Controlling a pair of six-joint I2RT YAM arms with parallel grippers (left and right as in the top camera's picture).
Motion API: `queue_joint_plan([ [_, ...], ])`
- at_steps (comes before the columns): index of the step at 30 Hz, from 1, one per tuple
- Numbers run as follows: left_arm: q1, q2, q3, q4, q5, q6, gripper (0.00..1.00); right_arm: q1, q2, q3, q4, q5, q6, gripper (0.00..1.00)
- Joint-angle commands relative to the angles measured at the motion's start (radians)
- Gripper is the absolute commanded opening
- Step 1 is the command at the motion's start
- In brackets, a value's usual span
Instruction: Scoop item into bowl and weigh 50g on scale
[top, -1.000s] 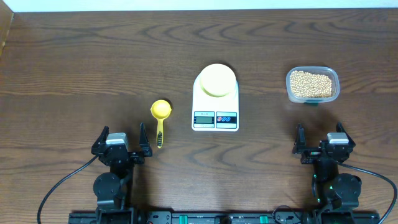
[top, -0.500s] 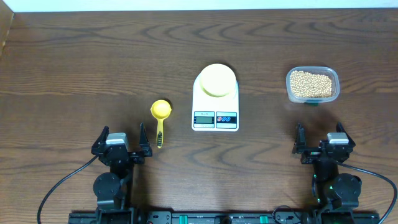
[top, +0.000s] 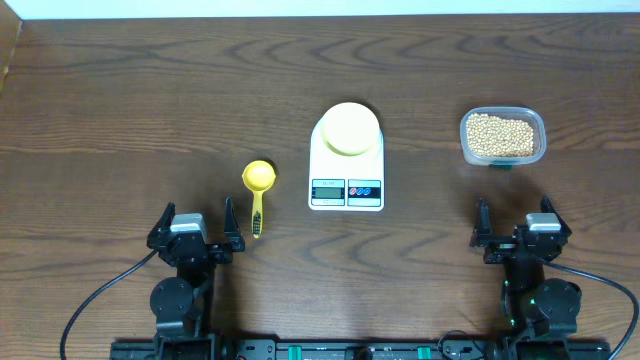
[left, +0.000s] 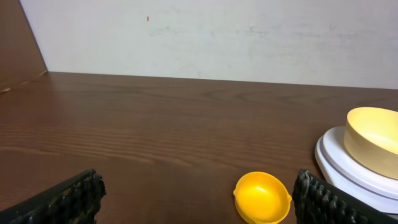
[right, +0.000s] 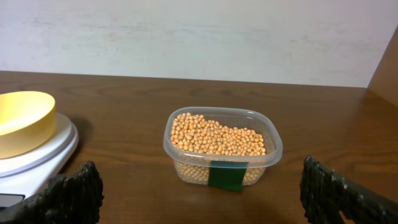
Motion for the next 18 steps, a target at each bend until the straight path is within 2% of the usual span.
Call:
queue_joint_plan([
  [1,-0.004,-0.006,-0.012,-0.038,0.007,-0.009,0.99,-0.008,-0.006,-0.004,-0.002,-0.005,-0.008,0.99],
  [4,-0.004,-0.006,-0.011,0.068,0.138,-0.029,0.99,-0.008,-0.006,-0.004,-0.002,-0.005,-0.008,0.99],
  [6,-0.004,-0.006,-0.011,0.188,0.176,-0.103,0.99,-0.008,-0.006,-0.004,-0.002,-0.005,-0.008,0.99],
  [9,-0.004,-0.006,-0.011,0.418,0.179,-0.202,0.99,-0.008,-0.006,-0.004,-0.002,-0.005,-0.008,0.99],
  [12,-0.004,-0.006,-0.008,0.588,0.179,-0.217,0.99,-0.008,-0.006,-0.004,-0.002,-0.005,-0.008,0.99],
  [14,-0.004,-0.006,0.006,0.637,0.168,-0.234,0.99,-0.008,-0.006,-0.004,-0.002,-0.005,-0.008,0.99],
  [18,-0.004,-0.006,0.058,0.606,0.087,-0.286,0.99,-0.008,-0.006,-0.004,-0.002,-0.005,-0.008,0.99],
])
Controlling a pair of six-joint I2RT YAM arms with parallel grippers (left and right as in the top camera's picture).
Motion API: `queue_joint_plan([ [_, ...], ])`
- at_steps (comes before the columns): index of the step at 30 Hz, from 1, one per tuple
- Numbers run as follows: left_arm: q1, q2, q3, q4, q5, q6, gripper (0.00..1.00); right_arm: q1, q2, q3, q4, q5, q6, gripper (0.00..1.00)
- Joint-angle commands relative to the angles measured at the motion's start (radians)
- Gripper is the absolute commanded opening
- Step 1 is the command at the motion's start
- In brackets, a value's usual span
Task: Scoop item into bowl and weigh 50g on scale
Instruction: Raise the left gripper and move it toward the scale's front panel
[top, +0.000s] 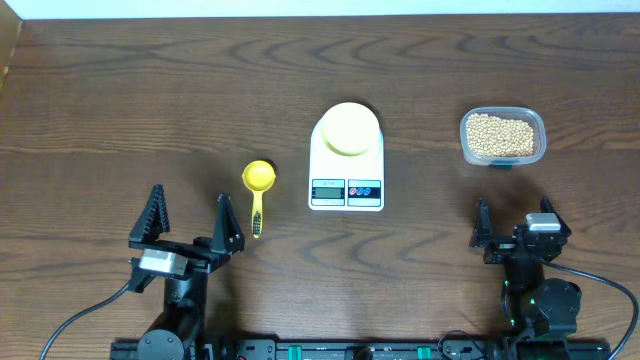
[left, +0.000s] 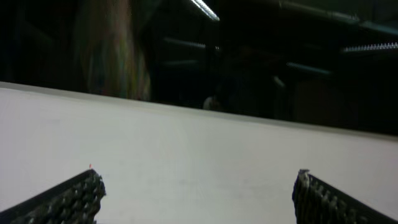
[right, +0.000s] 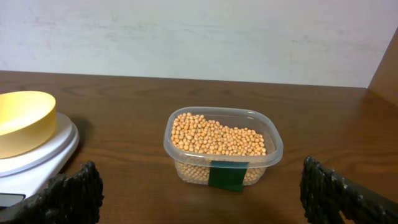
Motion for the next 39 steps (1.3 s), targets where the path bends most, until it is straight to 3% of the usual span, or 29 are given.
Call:
queue_joint_plan([
  [1,-0.003,-0.003,0.072,-0.008,-0.085,-0.087,0.99,-0.008,-0.006,-0.003,-0.003,-0.003,-0.008,0.99],
  [10,-0.003,0.183,0.374,-0.230,-0.170,-0.096,0.99,-0.008,-0.006,-0.003,-0.003,-0.003,-0.008,0.99],
  [12,-0.003,0.344,0.538,-0.356,-0.170,-0.089,0.99,-0.008,-0.006,-0.003,-0.003,-0.003,-0.008,0.99],
  [17,-0.003,0.717,0.912,-0.773,-0.170,0.075,0.99,-0.008,-0.006,-0.003,-0.003,-0.003,-0.008,0.99],
  [23,-0.003,0.988,1.168,-1.056,-0.170,0.153,0.99,-0.008,-0.006,-0.003,-0.003,-0.003,-0.008,0.99],
  [33,-0.002,1.138,1.328,-1.373,-0.172,0.246,0.99,-0.008,-0.006,-0.003,-0.003,-0.003,-0.008,0.99],
  [39,-0.002,1.147,1.328,-1.400,-0.158,0.259,0.99,-0.008,-0.006,-0.003,-0.003,-0.003,-0.008,0.99],
])
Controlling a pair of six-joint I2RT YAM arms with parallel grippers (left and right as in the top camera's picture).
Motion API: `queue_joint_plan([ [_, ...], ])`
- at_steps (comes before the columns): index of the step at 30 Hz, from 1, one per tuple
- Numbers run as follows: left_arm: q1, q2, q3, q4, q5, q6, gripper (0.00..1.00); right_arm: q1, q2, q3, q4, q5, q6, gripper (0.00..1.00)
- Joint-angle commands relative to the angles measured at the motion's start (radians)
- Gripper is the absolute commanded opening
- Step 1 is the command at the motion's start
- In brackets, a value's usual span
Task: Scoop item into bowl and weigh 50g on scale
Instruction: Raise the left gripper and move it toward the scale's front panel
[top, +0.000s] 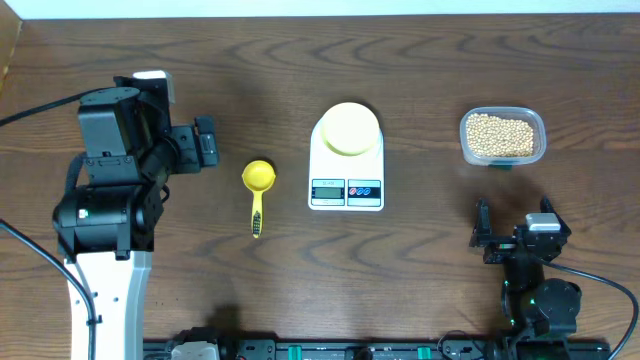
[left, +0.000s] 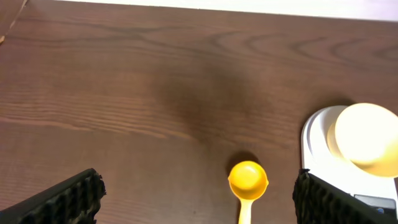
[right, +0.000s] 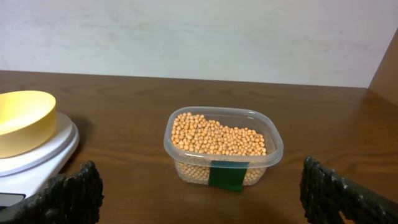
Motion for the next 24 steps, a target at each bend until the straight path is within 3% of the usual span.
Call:
queue_joint_plan([
  [1,-0.002,0.010,0.027,-0.004,0.028,0.024,0.99,-0.008,-0.006,-0.003,-0.003,-0.002,-0.008,0.99],
  [7,-0.002,0.024,0.027,-0.004,0.319,0.024,0.99,-0.008,-0.006,-0.003,-0.003,-0.002,-0.008,0.99],
  [10,-0.002,0.053,0.027,-0.004,0.382,-0.007,0.99,-0.008,-0.006,-0.003,-0.003,-0.002,-0.008,0.99],
  [11,-0.002,0.076,0.027,-0.004,0.381,-0.080,0.99,-0.008,-0.006,-0.003,-0.003,-0.002,-0.008,0.99],
  [15,-0.004,0.134,0.027,-0.021,0.381,-0.194,0.99,-0.008,-0.006,-0.003,-0.003,-0.002,-0.008,0.99],
  [20,-0.047,0.200,0.027,-0.072,0.375,-0.197,0.99,-0.008,-0.006,-0.003,-0.003,-0.002,-0.008,0.99],
  [24,-0.121,0.232,0.027,-0.096,0.246,-0.198,0.99,-0.008,-0.006,-0.003,-0.003,-0.002,-0.008,0.99],
])
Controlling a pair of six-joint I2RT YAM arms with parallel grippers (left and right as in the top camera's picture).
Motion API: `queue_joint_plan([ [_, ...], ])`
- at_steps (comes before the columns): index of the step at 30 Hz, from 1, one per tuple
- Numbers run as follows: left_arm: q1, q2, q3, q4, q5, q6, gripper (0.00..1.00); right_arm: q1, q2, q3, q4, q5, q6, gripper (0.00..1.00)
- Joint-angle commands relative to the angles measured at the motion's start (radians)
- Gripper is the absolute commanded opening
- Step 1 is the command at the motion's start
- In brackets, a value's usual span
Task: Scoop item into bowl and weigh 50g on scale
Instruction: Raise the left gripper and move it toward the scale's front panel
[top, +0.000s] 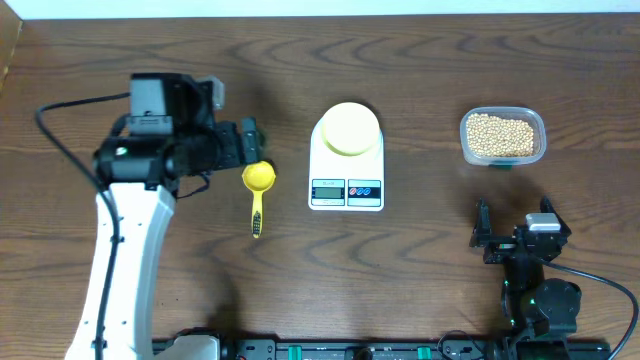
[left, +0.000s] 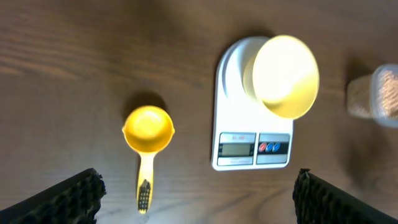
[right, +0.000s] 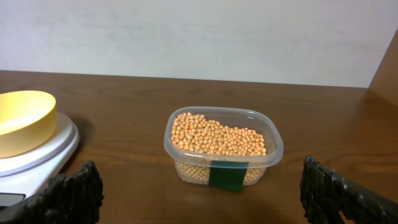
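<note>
A yellow scoop (top: 258, 178) lies on the table left of the white scale (top: 347, 185), cup away from me and handle toward me. The scoop (left: 148, 129) also shows in the left wrist view. A yellow bowl (top: 348, 129) sits on the scale's platform. A clear tub of soybeans (top: 502, 136) stands at the right; the right wrist view shows the tub (right: 222, 149) too. My left gripper (top: 247, 143) hangs open above the table just beyond the scoop's cup, looking down. My right gripper (top: 515, 220) rests open at the front right, nothing in it.
The scale's display and buttons (left: 252, 146) face the front edge. A white wall (right: 199, 37) bounds the table's far side. Bare wood (top: 420, 270) lies between the scale and my right arm.
My left gripper has moved right, from left of the scoop to above its cup, and now looks straight down at scoop and scale. The right arm has not moved.
My left gripper first sat open at the front edge beside the scoop's handle. Then the arm was raised with its camera facing the ceiling. Later it was high to the left of the scoop, and now it is over the scoop. The right stayed parked.
</note>
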Motion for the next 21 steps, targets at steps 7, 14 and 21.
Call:
queue_joint_plan([
  [7,-0.160,0.034,0.023,-0.045,-0.010,-0.027,0.99,-0.008,-0.006,-0.003,-0.003,-0.003,-0.008,0.99],
  [14,-0.303,0.106,0.016,-0.101,-0.243,-0.351,0.99,-0.008,-0.006,-0.003,-0.003,-0.003,-0.008,0.99],
  [21,-0.425,0.145,0.016,-0.073,-0.318,-0.409,0.99,-0.008,-0.006,-0.003,-0.003,-0.003,-0.008,0.99],
])
